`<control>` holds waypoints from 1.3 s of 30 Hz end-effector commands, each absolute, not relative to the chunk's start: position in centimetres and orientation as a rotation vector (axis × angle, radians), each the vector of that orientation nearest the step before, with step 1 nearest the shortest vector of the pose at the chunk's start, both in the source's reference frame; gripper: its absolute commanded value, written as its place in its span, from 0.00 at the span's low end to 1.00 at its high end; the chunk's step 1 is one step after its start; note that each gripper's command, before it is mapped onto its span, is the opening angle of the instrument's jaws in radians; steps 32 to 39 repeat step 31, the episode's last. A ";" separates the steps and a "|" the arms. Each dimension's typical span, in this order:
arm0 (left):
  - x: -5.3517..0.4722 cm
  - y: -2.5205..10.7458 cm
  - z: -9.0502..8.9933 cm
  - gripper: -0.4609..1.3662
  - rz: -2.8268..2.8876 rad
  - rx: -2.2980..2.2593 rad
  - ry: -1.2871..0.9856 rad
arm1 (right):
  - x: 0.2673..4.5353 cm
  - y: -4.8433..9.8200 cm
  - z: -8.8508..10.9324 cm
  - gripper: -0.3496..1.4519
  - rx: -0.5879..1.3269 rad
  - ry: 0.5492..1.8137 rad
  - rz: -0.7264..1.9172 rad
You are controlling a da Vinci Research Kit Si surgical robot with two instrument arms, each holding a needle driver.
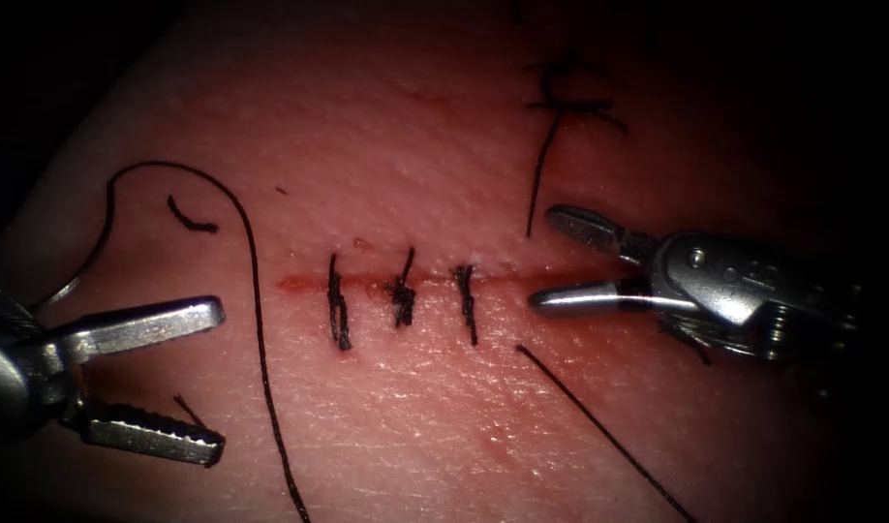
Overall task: Wound Closure
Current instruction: Grasp a long length of suture with the left tool
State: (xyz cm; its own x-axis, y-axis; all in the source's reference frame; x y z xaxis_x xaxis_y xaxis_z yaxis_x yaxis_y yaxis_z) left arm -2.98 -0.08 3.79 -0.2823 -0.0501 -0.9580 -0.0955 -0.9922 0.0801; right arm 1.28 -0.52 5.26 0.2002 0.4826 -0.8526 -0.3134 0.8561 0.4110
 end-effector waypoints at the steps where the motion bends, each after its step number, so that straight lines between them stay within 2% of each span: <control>1: -3.00 -0.1 3.8 0.50 2.489 -1.875 0.198 | 1.27 -0.5 5.2 0.87 0.153 1.251 0.545; 18: -3.27 -0.2 4.0 0.50 2.505 -1.883 0.239 | 1.21 -0.4 5.2 0.86 0.135 1.265 0.524; 39: -3.28 -0.2 4.0 0.49 2.506 -1.890 0.241 | 1.22 -0.4 5.2 0.86 0.134 1.265 0.525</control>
